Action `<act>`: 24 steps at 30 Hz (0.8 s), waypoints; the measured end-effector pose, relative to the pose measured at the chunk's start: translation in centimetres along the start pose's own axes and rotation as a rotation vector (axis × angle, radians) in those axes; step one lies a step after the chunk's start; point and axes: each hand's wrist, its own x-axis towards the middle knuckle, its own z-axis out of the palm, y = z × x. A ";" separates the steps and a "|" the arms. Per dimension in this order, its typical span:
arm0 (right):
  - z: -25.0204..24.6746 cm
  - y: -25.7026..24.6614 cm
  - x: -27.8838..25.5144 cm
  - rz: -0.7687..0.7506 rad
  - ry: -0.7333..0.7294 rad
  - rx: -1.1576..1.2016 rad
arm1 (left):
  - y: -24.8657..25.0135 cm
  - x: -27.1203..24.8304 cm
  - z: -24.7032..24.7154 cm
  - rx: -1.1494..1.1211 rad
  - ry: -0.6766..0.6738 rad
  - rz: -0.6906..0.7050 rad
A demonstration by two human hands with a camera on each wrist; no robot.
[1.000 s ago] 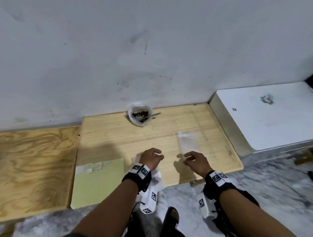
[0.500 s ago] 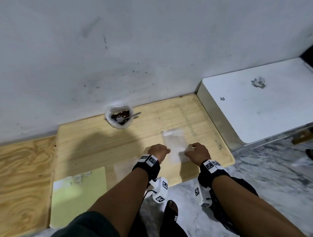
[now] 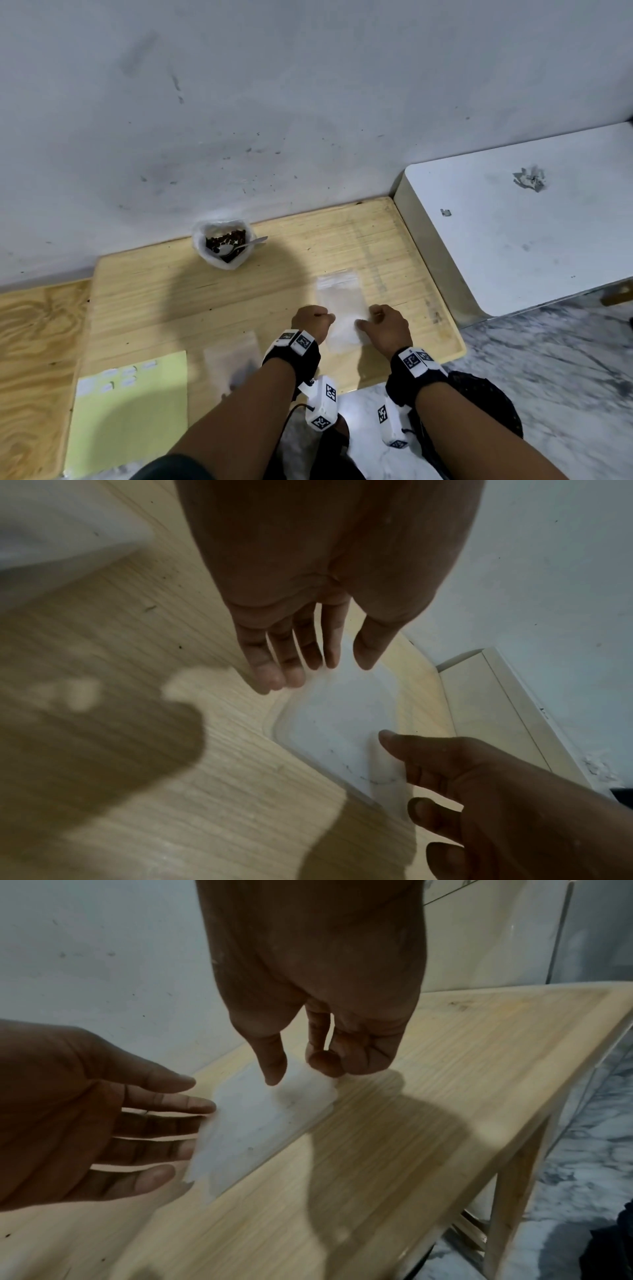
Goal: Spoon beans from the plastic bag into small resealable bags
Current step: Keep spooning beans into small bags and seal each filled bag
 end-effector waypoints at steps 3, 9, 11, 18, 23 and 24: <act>-0.1 0.2 -0.2 -0.014 0.069 0.134 | 0.1 -0.4 -0.2 -0.072 0.108 0.062; -2.0 -2.3 -0.8 -0.120 -0.153 0.381 | 2.5 -2.4 -2.4 -0.201 0.156 0.275; -2.8 -3.9 -1.2 -0.154 -0.306 0.339 | 3.3 -3.0 -3.9 -0.193 0.189 0.329; -5.2 -12.0 -2.9 -0.341 -0.350 0.266 | 5.7 -6.5 -10.8 0.179 0.096 0.495; -3.4 -16.3 -4.6 -0.382 -0.636 -0.012 | 5.8 -8.4 -15.4 0.303 0.121 0.506; -2.8 -16.9 -5.0 -0.370 -0.657 -0.002 | 5.5 -8.4 -16.1 0.307 0.166 0.536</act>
